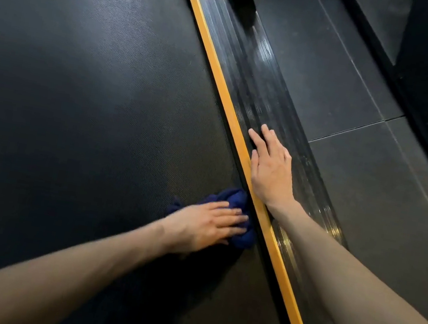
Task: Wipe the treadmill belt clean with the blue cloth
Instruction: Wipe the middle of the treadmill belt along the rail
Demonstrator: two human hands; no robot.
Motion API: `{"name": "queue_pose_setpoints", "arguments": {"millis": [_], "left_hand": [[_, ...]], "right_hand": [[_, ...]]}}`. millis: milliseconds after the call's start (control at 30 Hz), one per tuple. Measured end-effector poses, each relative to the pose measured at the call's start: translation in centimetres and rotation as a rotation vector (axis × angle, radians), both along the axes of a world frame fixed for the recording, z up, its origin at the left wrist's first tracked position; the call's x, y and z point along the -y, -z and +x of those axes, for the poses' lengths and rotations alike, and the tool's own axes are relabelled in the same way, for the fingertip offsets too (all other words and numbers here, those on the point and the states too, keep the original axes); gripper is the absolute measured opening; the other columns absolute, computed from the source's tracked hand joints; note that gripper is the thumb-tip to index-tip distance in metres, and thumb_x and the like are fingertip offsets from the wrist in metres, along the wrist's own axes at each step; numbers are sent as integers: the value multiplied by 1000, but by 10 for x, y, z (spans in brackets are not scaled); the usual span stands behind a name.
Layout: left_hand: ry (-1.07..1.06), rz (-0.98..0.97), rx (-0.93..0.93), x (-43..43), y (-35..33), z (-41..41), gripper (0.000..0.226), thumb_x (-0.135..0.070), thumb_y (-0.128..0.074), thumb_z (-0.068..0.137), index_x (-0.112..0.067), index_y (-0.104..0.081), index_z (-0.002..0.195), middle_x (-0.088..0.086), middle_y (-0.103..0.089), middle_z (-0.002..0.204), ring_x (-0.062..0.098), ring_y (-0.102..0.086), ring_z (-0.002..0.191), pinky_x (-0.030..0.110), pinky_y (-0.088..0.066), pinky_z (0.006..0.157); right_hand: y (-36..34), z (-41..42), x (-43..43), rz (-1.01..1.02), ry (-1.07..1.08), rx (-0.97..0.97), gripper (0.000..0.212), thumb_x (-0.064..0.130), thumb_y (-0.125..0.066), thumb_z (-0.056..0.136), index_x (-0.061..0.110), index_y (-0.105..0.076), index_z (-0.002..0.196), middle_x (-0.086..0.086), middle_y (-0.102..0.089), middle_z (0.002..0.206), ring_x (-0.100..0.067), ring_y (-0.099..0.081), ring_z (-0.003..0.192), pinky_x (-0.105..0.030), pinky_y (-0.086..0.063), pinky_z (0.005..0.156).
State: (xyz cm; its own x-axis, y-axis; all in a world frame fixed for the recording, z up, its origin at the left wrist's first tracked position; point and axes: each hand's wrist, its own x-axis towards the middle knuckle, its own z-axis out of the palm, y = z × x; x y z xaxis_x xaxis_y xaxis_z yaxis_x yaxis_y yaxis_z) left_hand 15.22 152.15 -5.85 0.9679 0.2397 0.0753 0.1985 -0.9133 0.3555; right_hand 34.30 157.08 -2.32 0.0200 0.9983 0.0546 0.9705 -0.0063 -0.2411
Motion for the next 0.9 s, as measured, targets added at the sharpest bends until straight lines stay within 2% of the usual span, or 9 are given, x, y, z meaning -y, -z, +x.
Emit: {"name": "queue_pose_setpoints", "arguments": {"millis": [100, 200, 367, 500, 567, 700, 767, 833, 900], "left_hand": [[-66, 78, 23, -25, 9, -2, 45, -31, -35, 89, -16, -61, 123, 7, -56, 133, 22, -50, 125, 42, -31, 105], [-349, -7, -34, -38, 15, 2, 40, -25, -52, 90, -12, -56, 128, 12, -52, 136, 31, -49, 125, 45, -34, 105], [-645, 6, -91, -87, -10, -19, 46, -23, -41, 100, -8, -34, 143, 16, -26, 152, 32, -22, 141, 41, -13, 115], [-739, -10, -133, -81, -17, -8, 46, -25, -33, 101, -10, -32, 145, 12, -23, 154, 25, -18, 143, 37, -6, 115], [-675, -6, -71, -56, -9, 11, 44, -25, -36, 101, -11, -35, 142, 12, -28, 152, 26, -23, 142, 37, -7, 116], [-225, 22, 36, 24, 0, 22, 37, -27, -44, 86, -10, -70, 108, 12, -65, 118, 26, -62, 111, 40, -44, 98], [4, -47, 6, 83, -8, 10, 38, -28, -42, 88, -13, -70, 108, 9, -64, 122, 22, -59, 115, 39, -41, 101], [174, -62, -75, 112, -12, -2, 40, -29, -37, 94, -16, -59, 125, 5, -51, 138, 18, -43, 131, 38, -28, 112], [157, 65, -24, 89, -7, -8, 38, -26, -40, 96, -16, -54, 130, 6, -46, 142, 19, -39, 135, 38, -27, 114]], "right_hand": [[-16, -8, 13, 36, 138, 21, 41, 23, -38, 101, 18, -40, 142, -3, -34, 151, -17, -27, 141, -40, -15, 116], [-30, -3, 62, -12, 218, -28, 40, 19, -42, 100, 14, -44, 139, -4, -43, 146, -15, -37, 135, -35, -22, 114], [-46, 25, 82, -508, 55, 28, 52, 21, -31, 103, 17, -10, 151, 1, -5, 159, -16, -7, 145, -32, -8, 116], [-32, 15, 85, -373, 124, -9, 53, 22, -30, 103, 19, -8, 151, 4, -1, 158, -16, -2, 146, -31, -4, 116], [-14, 15, 95, -221, 112, 27, 51, 22, -31, 103, 18, -13, 151, 2, -7, 158, -16, -5, 146, -29, -5, 115], [-1, 21, 97, -98, 70, 21, 49, 19, -32, 102, 13, -21, 150, -2, -18, 157, -18, -14, 145, -33, -13, 115], [0, 23, 98, -104, 50, 30, 49, 21, -29, 103, 13, -20, 150, -2, -17, 157, -18, -13, 145, -35, -15, 116], [2, 27, 100, -97, 56, 49, 49, 27, -25, 103, 16, -20, 150, 0, -17, 157, -15, -12, 145, -33, -13, 115], [5, 27, 102, -51, 53, 67, 51, 31, -21, 101, 18, -22, 150, 2, -19, 157, -12, -14, 145, -30, -11, 114]]}}
